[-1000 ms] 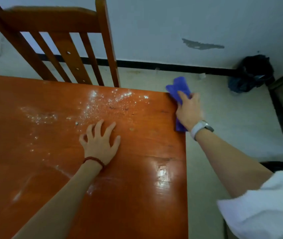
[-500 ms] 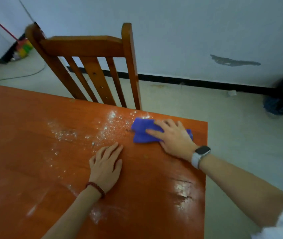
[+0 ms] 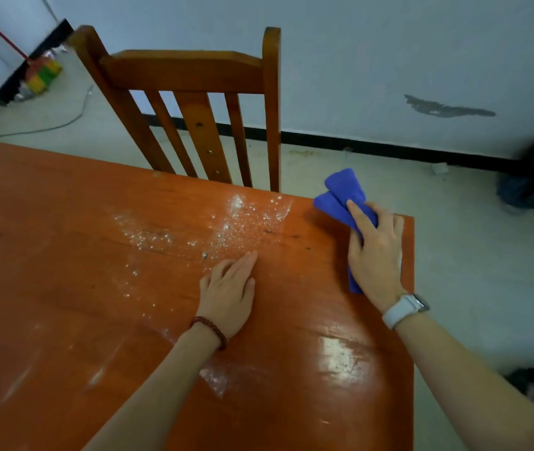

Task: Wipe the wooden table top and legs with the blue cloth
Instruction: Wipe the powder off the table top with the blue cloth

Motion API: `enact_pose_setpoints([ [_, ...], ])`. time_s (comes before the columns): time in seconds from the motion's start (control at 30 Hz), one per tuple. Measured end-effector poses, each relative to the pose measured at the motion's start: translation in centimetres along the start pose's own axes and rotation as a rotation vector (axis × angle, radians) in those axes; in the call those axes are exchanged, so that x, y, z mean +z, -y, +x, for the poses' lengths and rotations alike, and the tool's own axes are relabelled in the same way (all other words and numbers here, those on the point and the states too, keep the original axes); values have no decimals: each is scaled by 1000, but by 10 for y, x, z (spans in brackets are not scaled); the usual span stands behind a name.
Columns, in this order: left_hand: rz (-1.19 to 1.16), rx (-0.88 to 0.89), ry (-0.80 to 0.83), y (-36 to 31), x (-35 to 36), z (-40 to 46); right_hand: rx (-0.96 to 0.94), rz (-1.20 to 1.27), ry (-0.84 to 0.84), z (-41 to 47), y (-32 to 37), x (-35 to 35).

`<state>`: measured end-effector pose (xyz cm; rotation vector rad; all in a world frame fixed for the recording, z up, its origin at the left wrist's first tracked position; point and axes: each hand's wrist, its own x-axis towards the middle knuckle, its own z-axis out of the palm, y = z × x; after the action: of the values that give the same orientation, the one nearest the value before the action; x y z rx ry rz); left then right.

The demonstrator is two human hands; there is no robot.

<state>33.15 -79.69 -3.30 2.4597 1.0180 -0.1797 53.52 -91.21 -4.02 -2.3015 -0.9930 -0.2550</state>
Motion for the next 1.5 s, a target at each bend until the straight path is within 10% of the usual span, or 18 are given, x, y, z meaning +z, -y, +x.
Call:
enact_pose_setpoints([
  [0.2,-108,36,-142,46,-33,-39,-45,40,47,-85,84,-10],
  [0.63,-219,-679,-630,292,-71,-184,-489,259,364,-228,354,76],
  [1.03,-136,-865,-432,355,-45,-224,-913,19,679,-266,388,125],
  [1.23,-151,-879,-382,329,-52,-205,-620,-125,599,-205,366,140],
  [1.5,-137,-469,-219,215,-43,-110,-294,-266,461,-137,274,119],
])
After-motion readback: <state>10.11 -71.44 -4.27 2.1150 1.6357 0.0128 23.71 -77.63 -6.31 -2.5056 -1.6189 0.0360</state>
